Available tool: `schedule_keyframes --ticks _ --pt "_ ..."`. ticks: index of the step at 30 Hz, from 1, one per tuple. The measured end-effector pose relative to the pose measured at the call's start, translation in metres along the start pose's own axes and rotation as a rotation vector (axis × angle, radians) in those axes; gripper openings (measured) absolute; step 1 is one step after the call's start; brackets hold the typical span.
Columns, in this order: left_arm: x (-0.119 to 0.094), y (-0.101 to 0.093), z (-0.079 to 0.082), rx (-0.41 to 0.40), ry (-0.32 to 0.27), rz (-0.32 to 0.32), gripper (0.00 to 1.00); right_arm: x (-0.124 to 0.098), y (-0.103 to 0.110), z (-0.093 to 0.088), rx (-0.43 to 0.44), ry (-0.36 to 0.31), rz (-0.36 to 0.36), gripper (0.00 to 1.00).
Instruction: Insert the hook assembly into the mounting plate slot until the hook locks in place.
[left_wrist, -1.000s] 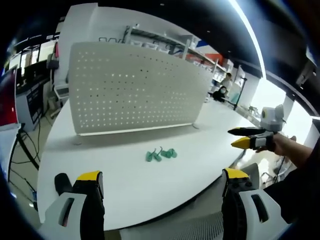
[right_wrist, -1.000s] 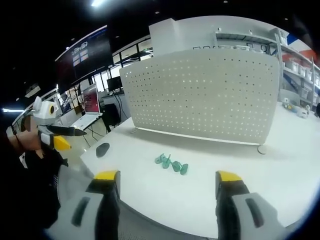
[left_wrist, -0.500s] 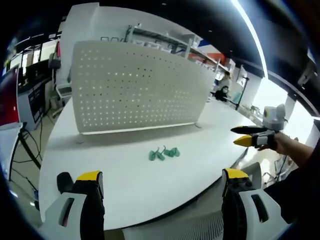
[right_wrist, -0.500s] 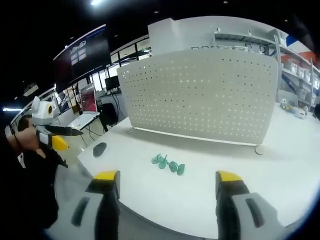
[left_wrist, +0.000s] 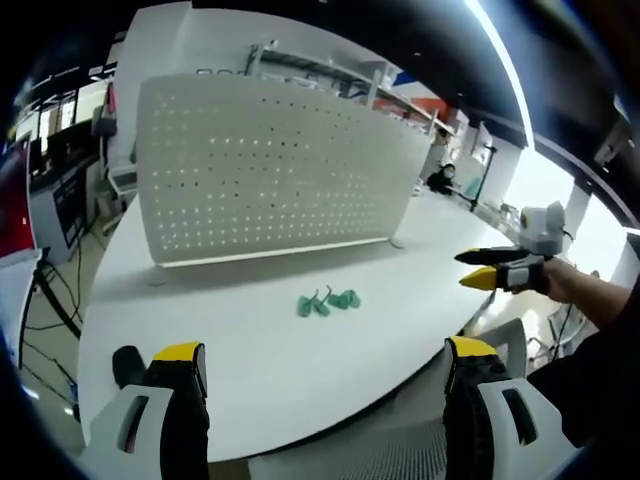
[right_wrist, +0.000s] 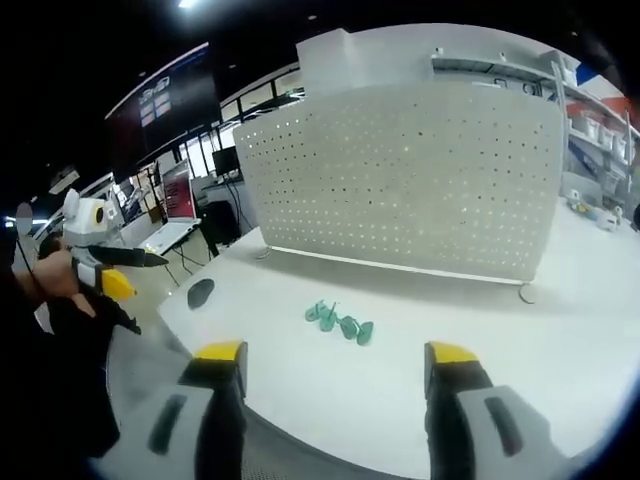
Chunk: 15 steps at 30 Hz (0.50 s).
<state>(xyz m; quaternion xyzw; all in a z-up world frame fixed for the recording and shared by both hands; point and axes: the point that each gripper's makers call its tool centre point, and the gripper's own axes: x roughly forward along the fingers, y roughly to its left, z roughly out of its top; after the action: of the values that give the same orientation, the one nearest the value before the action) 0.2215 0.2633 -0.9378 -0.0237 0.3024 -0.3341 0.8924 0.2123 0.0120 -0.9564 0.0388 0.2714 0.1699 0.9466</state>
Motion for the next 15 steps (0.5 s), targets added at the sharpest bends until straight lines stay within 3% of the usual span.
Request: schedule_keyframes --ticks 8,15 --pt "0.001 0.000 -0.005 -0.012 0.016 0.001 1.00 0.034 0.005 0.001 0.032 0.005 0.072 0.65" --pt "0.002 -0.001 -0.005 -0.011 0.025 -0.001 1.00 0.067 0.019 -0.005 -0.013 0.065 0.151 0.62"
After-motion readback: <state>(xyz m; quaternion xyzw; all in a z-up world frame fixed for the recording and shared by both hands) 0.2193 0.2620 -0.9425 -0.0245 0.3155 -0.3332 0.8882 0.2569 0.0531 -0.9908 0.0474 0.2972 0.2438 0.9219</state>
